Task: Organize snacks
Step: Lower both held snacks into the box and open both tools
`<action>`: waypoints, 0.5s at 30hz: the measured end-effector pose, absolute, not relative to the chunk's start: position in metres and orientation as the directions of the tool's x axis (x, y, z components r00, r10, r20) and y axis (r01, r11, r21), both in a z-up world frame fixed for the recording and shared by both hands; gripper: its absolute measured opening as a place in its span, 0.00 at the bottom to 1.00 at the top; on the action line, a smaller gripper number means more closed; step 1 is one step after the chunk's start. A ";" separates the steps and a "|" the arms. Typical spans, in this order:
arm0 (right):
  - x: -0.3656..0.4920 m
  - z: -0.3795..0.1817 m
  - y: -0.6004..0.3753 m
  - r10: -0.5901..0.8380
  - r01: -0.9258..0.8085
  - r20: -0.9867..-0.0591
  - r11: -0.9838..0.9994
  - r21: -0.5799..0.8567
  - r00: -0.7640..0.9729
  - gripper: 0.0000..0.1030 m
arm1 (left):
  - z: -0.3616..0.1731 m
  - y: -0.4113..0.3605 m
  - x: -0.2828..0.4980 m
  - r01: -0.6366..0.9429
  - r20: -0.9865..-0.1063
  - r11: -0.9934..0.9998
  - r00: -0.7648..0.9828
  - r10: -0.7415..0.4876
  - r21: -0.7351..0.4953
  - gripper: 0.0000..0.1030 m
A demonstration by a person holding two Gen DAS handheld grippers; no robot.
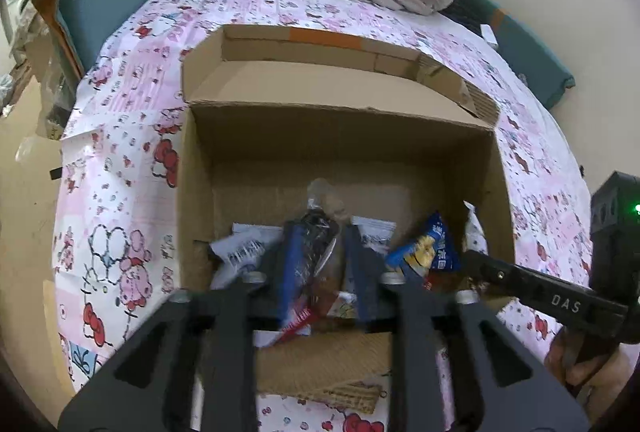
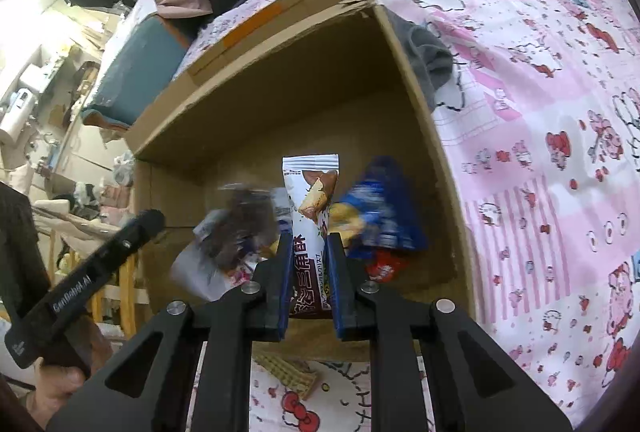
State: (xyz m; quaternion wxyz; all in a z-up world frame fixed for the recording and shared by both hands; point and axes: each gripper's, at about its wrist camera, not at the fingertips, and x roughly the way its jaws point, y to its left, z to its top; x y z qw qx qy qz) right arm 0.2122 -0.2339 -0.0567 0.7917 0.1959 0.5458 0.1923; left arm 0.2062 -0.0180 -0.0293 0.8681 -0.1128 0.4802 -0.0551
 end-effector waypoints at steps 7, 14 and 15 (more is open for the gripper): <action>0.213 -0.049 -0.239 0.530 -0.076 -0.763 0.836 0.544 0.369 0.66 | -0.016 -0.025 0.198 0.004 -0.801 0.982 0.578 -0.155 -0.187 0.79; 0.214 -0.043 -0.244 0.526 -0.066 -0.753 0.834 0.548 0.396 0.82 | -0.013 -0.024 0.193 0.005 -0.798 0.982 0.581 -0.158 -0.190 0.79; 0.214 -0.043 -0.244 0.528 -0.066 -0.752 0.833 0.550 0.395 0.82 | -0.012 -0.023 0.192 -0.002 -0.798 0.981 0.581 -0.157 -0.195 0.79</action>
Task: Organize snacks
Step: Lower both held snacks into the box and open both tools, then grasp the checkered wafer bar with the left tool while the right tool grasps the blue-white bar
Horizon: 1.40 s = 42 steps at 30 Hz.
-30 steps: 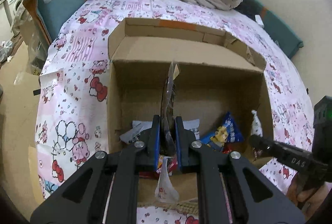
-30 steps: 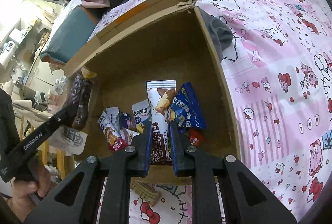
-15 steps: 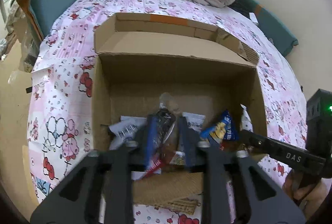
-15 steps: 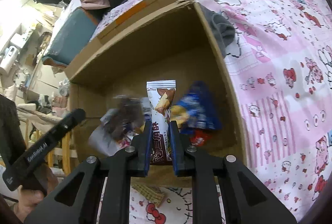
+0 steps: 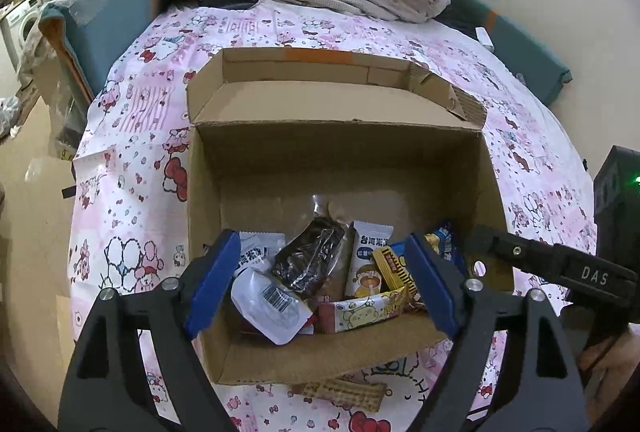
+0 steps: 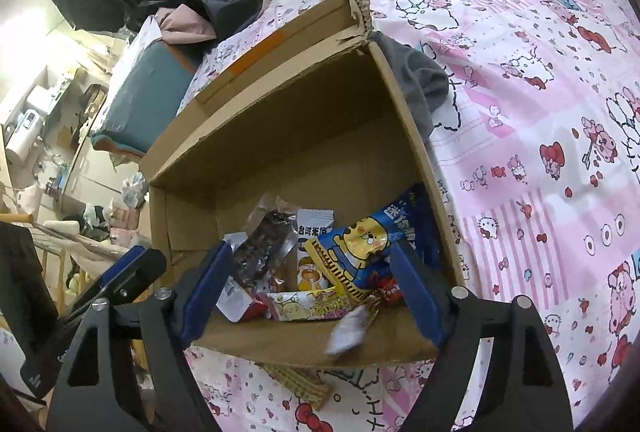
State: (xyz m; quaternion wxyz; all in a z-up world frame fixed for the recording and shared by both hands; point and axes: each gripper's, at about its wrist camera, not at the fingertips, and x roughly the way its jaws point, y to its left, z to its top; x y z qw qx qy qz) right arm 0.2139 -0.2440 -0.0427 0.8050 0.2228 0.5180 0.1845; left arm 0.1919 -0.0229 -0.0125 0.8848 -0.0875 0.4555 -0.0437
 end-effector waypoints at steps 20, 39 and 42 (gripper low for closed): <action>0.160 -0.010 -0.252 0.497 -0.084 -0.732 0.849 0.522 0.467 0.88 | -0.006 0.010 0.139 -0.127 -0.794 0.961 0.595 -0.125 -0.247 0.79; 0.109 -0.055 -0.265 0.524 0.061 -0.785 0.818 0.571 0.330 0.88 | -0.040 0.004 0.097 -0.184 -0.863 0.954 0.491 -0.119 -0.236 0.79; 0.107 -0.066 -0.264 0.507 0.101 -0.808 0.825 0.556 0.300 0.88 | -0.052 0.007 0.096 -0.215 -0.881 0.950 0.460 -0.108 -0.228 0.79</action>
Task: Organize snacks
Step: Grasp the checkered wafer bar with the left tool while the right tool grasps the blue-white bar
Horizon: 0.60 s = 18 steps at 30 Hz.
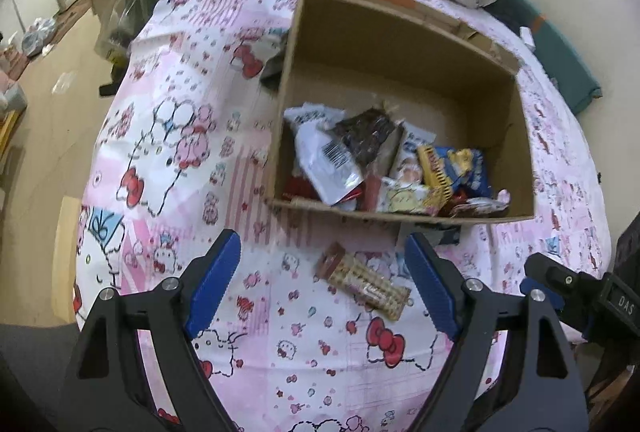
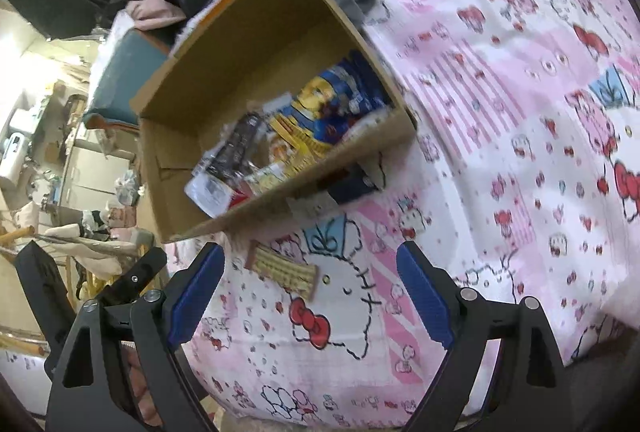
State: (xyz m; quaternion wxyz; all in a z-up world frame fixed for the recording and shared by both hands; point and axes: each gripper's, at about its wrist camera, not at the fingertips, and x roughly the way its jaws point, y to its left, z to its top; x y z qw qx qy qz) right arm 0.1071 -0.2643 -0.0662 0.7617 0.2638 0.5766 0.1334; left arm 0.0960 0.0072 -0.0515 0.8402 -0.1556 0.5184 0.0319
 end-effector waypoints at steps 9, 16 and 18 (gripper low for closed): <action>0.110 -0.090 -0.265 0.503 0.195 -0.832 0.814 0.547 0.235 0.88 | -0.086 0.019 0.097 -0.307 -0.923 0.927 0.373 -0.093 -0.217 0.79; 0.113 -0.090 -0.286 0.485 0.276 -0.828 0.785 0.554 0.282 0.88 | -0.118 -0.021 0.100 -0.359 -0.946 0.899 0.286 -0.151 -0.252 0.79; 0.113 -0.089 -0.293 0.484 0.299 -0.823 0.771 0.562 0.299 0.88 | -0.124 -0.038 0.101 -0.363 -0.950 0.900 0.280 -0.139 -0.239 0.78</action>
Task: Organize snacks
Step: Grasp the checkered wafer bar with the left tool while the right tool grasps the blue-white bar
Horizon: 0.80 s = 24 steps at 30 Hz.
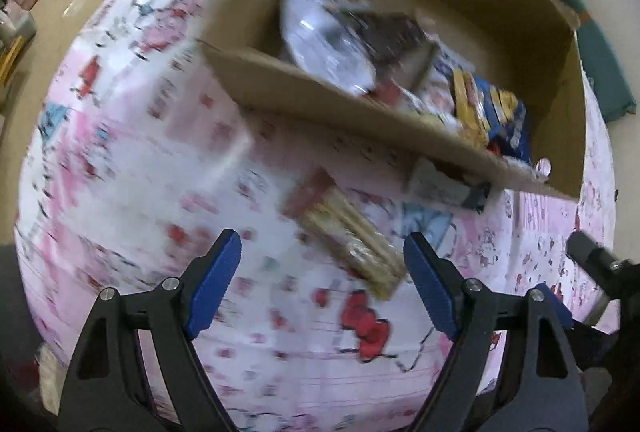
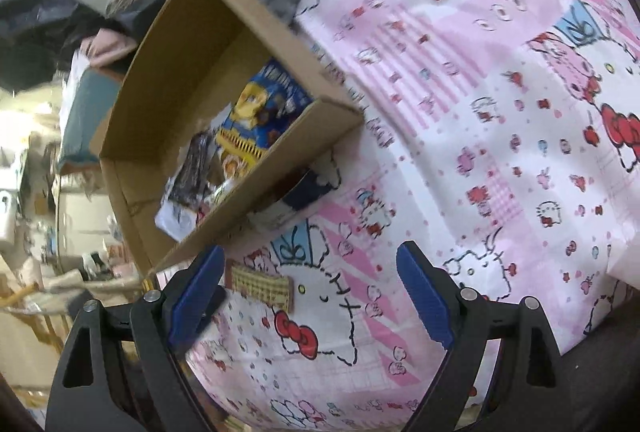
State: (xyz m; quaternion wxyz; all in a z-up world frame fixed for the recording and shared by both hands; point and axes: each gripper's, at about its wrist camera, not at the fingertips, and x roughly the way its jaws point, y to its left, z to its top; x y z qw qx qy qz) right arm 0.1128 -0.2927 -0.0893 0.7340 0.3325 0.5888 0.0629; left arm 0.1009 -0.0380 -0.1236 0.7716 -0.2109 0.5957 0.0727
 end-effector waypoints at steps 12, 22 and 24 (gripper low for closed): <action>0.109 -0.089 -0.301 0.485 0.308 -0.820 0.765 0.566 0.303 0.88 | -0.149 -0.073 0.111 -0.343 -0.973 0.930 0.226 -0.052 -0.130 0.22; 0.113 -0.094 -0.286 0.504 0.289 -0.821 0.771 0.568 0.270 0.88 | -0.078 -0.029 0.073 -0.114 -0.964 0.984 0.242 -0.105 -0.136 0.22; 0.114 -0.098 -0.280 0.493 0.287 -0.832 0.783 0.552 0.255 0.88 | -0.064 -0.019 0.068 -0.079 -0.961 0.990 0.259 -0.094 -0.118 0.22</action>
